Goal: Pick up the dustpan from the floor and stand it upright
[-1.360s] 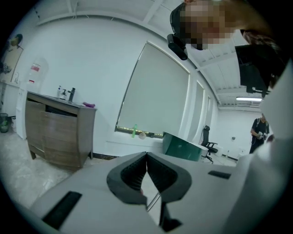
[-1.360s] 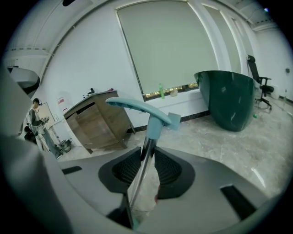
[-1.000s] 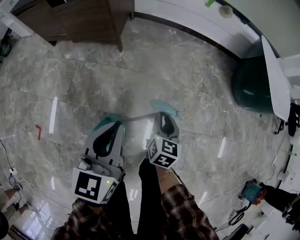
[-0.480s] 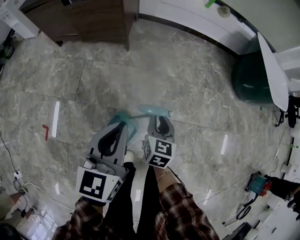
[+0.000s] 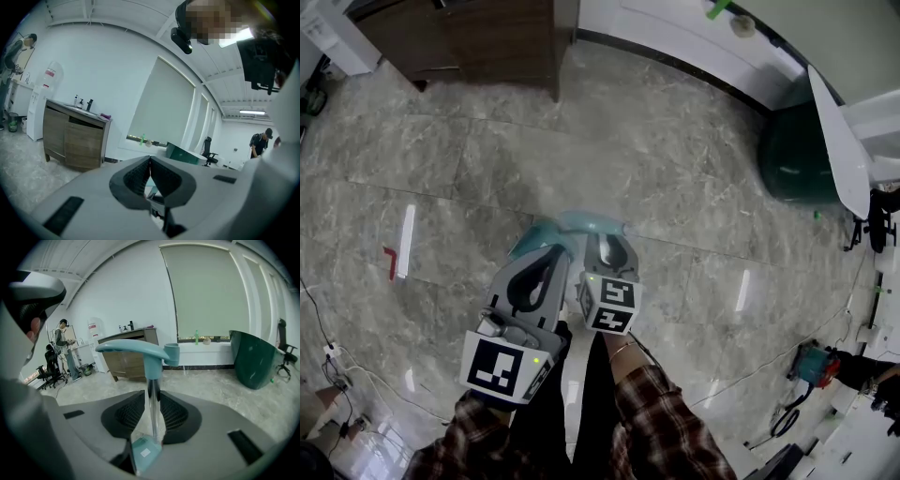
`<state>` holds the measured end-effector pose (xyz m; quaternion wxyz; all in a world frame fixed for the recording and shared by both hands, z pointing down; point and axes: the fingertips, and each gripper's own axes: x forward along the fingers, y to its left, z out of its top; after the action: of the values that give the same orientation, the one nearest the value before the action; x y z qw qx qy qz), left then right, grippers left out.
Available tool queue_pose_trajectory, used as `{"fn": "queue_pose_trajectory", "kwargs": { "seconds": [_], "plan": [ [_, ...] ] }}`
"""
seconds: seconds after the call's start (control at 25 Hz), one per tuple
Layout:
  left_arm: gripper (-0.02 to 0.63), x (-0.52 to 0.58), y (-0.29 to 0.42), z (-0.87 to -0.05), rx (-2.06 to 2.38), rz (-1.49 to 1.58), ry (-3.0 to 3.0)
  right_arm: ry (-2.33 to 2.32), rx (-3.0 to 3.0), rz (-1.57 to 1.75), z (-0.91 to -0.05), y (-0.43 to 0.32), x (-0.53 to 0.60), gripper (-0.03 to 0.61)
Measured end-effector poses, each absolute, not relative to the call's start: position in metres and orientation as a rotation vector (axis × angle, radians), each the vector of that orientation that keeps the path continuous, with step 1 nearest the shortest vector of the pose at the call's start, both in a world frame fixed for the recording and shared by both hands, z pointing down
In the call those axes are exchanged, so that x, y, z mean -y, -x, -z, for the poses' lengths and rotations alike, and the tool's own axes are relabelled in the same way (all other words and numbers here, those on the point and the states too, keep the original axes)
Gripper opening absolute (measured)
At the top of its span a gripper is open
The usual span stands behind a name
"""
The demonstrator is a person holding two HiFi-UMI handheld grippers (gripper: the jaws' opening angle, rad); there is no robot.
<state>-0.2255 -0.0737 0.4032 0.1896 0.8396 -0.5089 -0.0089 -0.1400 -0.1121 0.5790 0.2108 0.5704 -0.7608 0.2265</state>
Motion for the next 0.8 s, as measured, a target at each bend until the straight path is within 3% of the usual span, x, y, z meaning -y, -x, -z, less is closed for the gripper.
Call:
{"fn": "queue_pose_trajectory", "kwargs": {
  "seconds": [0.8],
  "plan": [
    [0.011,0.054,0.248,-0.344,1.466,0.103,-2.393,-1.542,1.979,-0.641,-0.570,0.135,0.075,0.103]
  ]
}}
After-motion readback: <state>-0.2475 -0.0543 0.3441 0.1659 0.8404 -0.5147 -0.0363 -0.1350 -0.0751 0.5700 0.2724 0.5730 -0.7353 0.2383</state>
